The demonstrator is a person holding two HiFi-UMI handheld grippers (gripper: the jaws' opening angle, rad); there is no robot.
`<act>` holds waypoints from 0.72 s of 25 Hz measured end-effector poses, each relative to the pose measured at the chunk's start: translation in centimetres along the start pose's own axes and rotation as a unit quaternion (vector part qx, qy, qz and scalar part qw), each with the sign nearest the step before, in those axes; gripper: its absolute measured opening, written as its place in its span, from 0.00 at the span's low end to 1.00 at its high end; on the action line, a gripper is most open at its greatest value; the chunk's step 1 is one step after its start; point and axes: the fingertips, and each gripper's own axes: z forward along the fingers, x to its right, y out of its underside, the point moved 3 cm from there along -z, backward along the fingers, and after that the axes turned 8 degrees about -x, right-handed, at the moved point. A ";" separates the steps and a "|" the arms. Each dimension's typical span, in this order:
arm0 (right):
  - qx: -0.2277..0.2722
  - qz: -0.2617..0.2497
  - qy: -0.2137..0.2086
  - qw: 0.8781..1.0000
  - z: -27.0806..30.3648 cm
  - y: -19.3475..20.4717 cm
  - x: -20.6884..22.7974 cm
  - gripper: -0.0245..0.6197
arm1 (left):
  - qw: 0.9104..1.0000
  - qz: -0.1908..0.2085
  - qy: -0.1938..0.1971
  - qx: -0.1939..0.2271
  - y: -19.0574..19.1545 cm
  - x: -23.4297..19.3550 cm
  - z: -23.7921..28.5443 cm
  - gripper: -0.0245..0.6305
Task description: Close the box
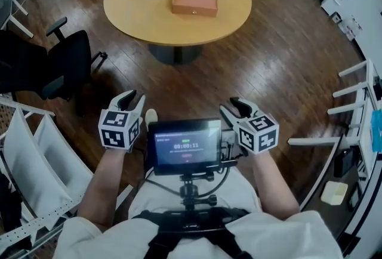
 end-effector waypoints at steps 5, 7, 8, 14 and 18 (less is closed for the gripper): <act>0.008 -0.008 0.001 1.000 -2.8 1.6 0.5 0.32 | 1.000 -0.009 -0.012 0.007 0.2 1.9 -2.0 0.20; 0.012 -0.009 -0.003 1.000 -3.0 1.5 0.4 0.32 | 1.000 -0.009 -0.019 0.007 0.1 1.7 -2.6 0.20; 0.015 -0.009 -0.004 1.000 -3.0 1.4 0.3 0.32 | 1.000 -0.008 -0.022 0.006 0.1 1.6 -2.8 0.20; 0.022 -0.011 -0.003 1.000 -3.4 1.8 -0.9 0.32 | 1.000 0.002 -0.023 0.007 0.0 1.9 -4.0 0.20; 0.027 -0.006 0.002 1.000 -3.8 2.4 -0.6 0.32 | 1.000 0.010 -0.017 0.004 -0.3 2.7 -4.0 0.20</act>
